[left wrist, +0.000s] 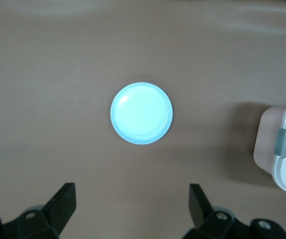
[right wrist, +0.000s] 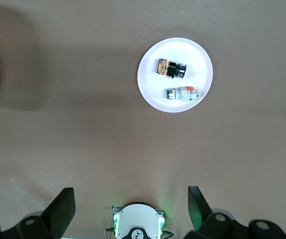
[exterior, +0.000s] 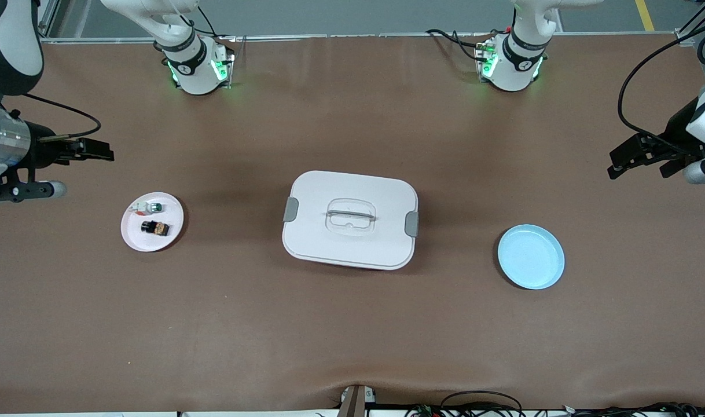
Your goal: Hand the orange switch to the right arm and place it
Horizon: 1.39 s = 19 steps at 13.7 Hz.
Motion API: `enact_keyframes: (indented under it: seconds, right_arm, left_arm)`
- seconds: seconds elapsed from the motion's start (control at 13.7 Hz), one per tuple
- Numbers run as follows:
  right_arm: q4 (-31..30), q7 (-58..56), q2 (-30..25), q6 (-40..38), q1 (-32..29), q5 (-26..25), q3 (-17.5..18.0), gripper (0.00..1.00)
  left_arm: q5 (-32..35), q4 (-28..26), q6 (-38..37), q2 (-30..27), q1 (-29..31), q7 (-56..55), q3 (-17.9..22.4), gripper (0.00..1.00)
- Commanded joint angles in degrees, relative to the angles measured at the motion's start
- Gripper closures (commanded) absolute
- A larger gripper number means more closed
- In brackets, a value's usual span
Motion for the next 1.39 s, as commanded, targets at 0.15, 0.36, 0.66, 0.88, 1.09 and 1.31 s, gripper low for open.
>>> enact_keyframes:
  seconds: [0.15, 0.36, 0.66, 0.88, 1.09, 1.31]
  right_arm:
    - [2.56, 2.02, 0.66, -3.02, -0.37, -0.36, 0.14, 0.0]
    - [2.82, 6.69, 0.66, -3.21, -0.55, 0.25, 0.22, 0.0]
    - [4.41, 10.27, 0.22, -3.47, 0.6, -0.01, 0.49, 0.0]
    - [5.98, 15.91, -0.31, -5.84, 0.77, 0.51, 0.67, 0.0]
    - [5.99, 6.72, -0.57, -5.32, 0.6, 0.43, 0.49, 0.0]
    - [5.73, 2.9, -1.1, -5.49, 0.16, 0.17, -0.04, 0.0]
  left_arm:
    - [0.62, 1.53, -1.34, 0.59, 0.17, 1.04, -0.15, 0.0]
    - [0.62, 1.53, -1.34, 0.59, 0.26, 1.13, -0.15, 0.0]
    - [0.62, 1.53, -1.34, 0.59, 0.26, 1.13, -0.15, 0.0]
    - [0.62, 1.53, -1.34, 0.59, 0.26, 1.13, -0.15, 0.0]
    - [0.62, 1.45, -1.34, 0.59, 0.35, 1.13, -0.15, 0.0]
    - [0.53, 1.45, -1.34, 0.59, 0.35, 1.13, -0.15, 0.0]
